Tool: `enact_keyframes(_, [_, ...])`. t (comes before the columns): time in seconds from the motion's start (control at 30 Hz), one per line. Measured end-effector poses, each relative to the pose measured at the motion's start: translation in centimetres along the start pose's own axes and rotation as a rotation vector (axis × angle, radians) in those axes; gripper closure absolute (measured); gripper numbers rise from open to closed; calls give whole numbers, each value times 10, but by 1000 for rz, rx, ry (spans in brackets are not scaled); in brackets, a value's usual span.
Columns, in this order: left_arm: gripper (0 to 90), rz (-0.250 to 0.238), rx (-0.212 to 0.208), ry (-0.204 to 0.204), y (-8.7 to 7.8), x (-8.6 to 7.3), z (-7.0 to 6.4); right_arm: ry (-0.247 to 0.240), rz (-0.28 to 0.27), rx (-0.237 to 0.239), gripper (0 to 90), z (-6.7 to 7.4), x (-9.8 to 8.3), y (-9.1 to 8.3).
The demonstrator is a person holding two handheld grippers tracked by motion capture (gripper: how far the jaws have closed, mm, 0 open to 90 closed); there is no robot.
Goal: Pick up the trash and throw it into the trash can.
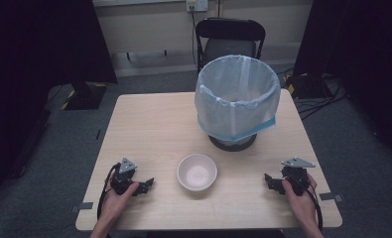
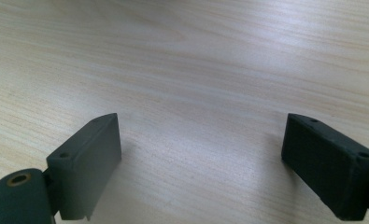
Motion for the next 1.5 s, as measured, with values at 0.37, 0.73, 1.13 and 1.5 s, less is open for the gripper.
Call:
enact_keyframes(0.37, [142, 11, -1, 8, -3, 1, 1, 0, 0, 0, 111, 0, 0, 0])
enact_keyframes(0.73, [184, -59, -103, 0, -15, 35, -19, 0, 0, 0, 110, 0, 0, 0])
enact_keyframes(1.13, [220, -117, -236, 47, 4, 100, -60, 0, 0, 0, 111, 0, 0, 0])
enact_keyframes(1.5, [289, -24, -354, 73, 43, 115, -90, -2, 0, 0, 111, 0, 0, 0])
Point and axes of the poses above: each handheld gripper's, and its own axes: y roughly forward along the jaws, x roughly out of its top, z roughly to its left, the point moved 8 cm from there along y, roughly forward along the jaws, and after that the axes turned 1 degree about x, right-handed, at the moved point
